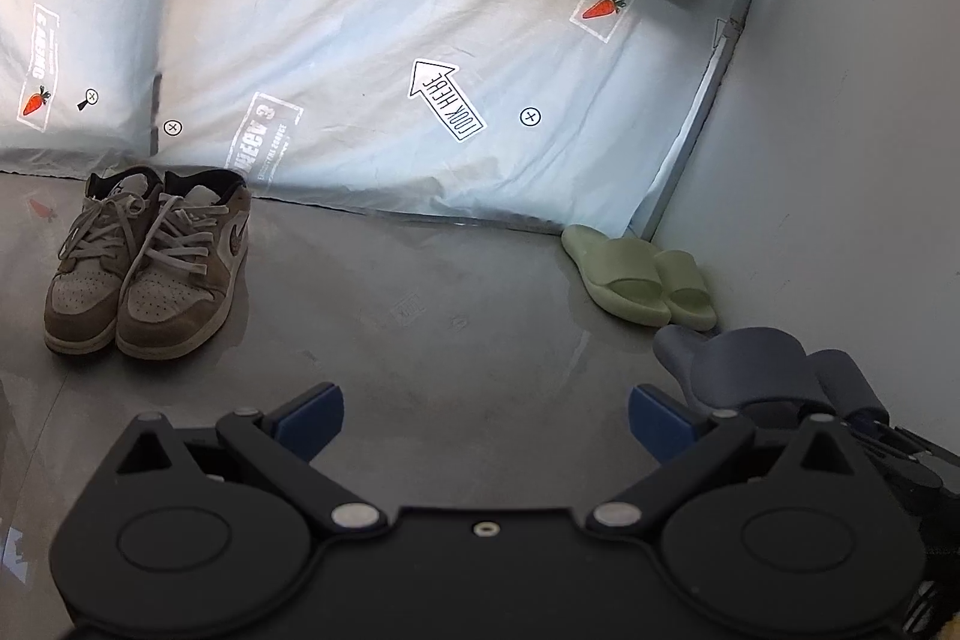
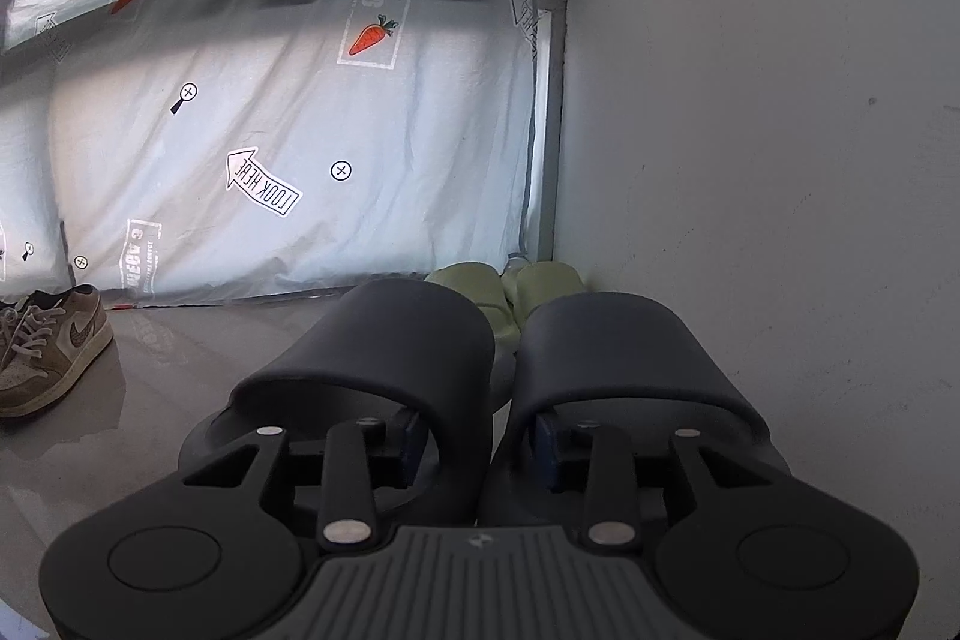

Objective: Organize scattered shoes
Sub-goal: 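Lower the dark grey slides beside the green slides and open the right gripper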

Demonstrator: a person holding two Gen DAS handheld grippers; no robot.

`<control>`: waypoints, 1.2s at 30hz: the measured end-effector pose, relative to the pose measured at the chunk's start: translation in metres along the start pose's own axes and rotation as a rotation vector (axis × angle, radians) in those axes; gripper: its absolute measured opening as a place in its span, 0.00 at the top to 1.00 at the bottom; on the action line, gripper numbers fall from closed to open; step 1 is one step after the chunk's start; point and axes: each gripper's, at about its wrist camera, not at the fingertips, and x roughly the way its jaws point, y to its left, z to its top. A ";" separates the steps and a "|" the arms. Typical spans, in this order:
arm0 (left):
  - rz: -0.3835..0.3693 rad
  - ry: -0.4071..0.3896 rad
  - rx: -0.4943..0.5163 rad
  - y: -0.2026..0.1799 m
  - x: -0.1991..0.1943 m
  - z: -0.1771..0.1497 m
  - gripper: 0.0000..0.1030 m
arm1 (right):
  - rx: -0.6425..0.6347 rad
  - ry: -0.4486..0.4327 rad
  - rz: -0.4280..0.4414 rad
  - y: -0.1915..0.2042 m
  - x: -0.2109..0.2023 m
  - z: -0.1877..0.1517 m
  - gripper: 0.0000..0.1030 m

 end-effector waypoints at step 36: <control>0.059 0.052 0.017 -0.030 0.089 0.031 0.01 | 0.043 0.221 0.052 -0.100 0.123 -0.032 0.57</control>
